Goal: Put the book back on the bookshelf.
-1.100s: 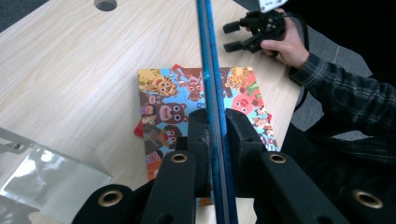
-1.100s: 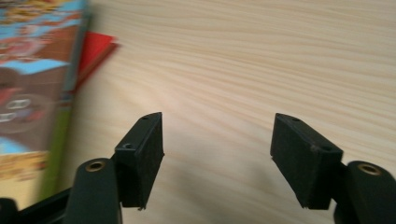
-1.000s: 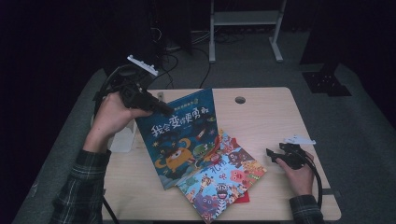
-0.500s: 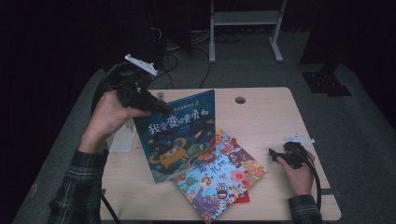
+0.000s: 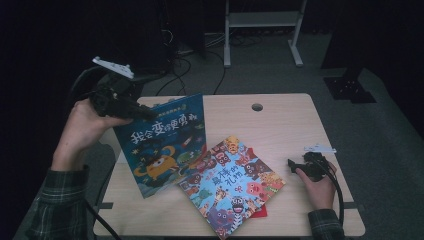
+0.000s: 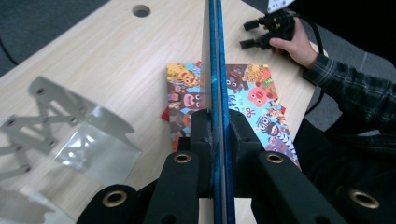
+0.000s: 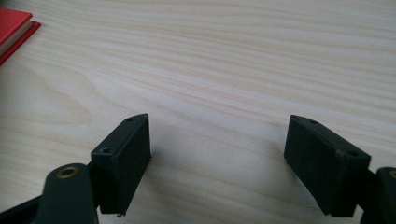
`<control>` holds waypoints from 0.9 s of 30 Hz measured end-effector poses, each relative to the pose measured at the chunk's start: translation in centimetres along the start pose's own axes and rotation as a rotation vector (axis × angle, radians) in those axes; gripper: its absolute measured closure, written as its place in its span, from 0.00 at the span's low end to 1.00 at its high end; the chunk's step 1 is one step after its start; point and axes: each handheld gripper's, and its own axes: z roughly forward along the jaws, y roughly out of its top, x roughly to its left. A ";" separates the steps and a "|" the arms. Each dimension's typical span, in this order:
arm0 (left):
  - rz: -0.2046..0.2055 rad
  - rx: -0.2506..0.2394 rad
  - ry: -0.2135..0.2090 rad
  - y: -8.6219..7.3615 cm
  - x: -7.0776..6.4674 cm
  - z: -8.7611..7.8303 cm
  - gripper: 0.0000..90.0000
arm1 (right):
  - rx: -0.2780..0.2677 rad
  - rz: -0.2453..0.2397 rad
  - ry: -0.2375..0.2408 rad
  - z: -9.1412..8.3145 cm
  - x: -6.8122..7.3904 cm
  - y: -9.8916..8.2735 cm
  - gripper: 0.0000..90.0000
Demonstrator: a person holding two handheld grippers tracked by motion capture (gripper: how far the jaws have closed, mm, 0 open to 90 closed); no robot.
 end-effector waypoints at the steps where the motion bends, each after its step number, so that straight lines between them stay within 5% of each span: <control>1: -0.008 -0.004 0.006 -0.3 0.1 -0.4 0.92 | 0.000 0.000 0.000 0.0 0.0 0.0 0.24; 14: -0.118 -0.038 0.109 -4.9 1.9 -4.8 0.92 | 0.000 0.001 0.000 0.0 0.0 0.0 0.24; 27: -0.227 -0.071 0.221 -8.9 3.4 -7.4 0.92 | -0.001 0.000 0.000 0.0 0.0 0.0 0.24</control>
